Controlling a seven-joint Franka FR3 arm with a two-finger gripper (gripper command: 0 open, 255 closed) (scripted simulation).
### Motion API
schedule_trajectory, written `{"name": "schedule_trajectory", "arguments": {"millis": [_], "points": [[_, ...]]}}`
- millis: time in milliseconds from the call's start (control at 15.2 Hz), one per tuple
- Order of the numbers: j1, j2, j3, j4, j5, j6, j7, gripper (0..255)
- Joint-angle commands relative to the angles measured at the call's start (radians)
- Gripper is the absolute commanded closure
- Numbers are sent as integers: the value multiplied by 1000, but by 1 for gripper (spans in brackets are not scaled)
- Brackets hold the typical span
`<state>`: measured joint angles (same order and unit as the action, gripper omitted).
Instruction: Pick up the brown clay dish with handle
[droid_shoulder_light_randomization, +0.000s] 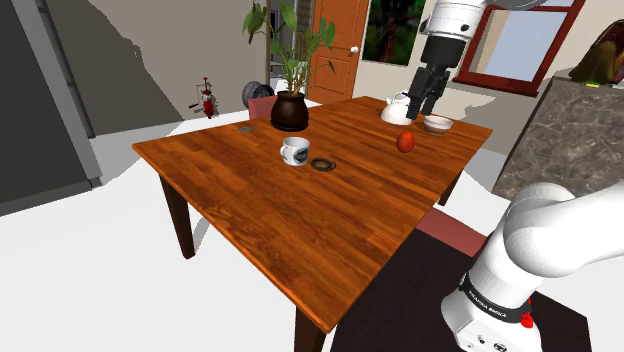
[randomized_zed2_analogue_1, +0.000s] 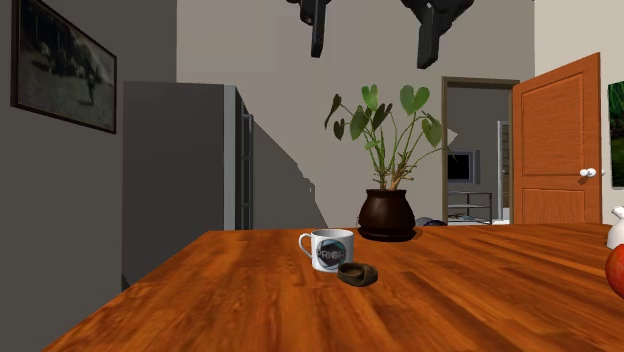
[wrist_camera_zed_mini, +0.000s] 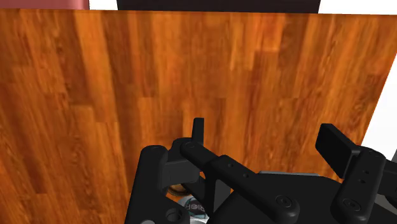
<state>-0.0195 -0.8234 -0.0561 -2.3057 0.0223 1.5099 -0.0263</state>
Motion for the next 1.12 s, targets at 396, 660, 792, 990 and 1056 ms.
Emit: {"name": "schedule_trajectory", "arguments": {"millis": [396, 660, 792, 990, 1056], "points": [[1, 180, -40, -9, -6, 166, -45, 0], [5, 317, -67, 13, -1, 266, -76, 0], [7, 389, -79, 32, 5, 311, -93, 0], [10, 501, -97, 70, 18, 372, -120, 0], [11, 539, -102, 85, 24, 390, -129, 0]]}}
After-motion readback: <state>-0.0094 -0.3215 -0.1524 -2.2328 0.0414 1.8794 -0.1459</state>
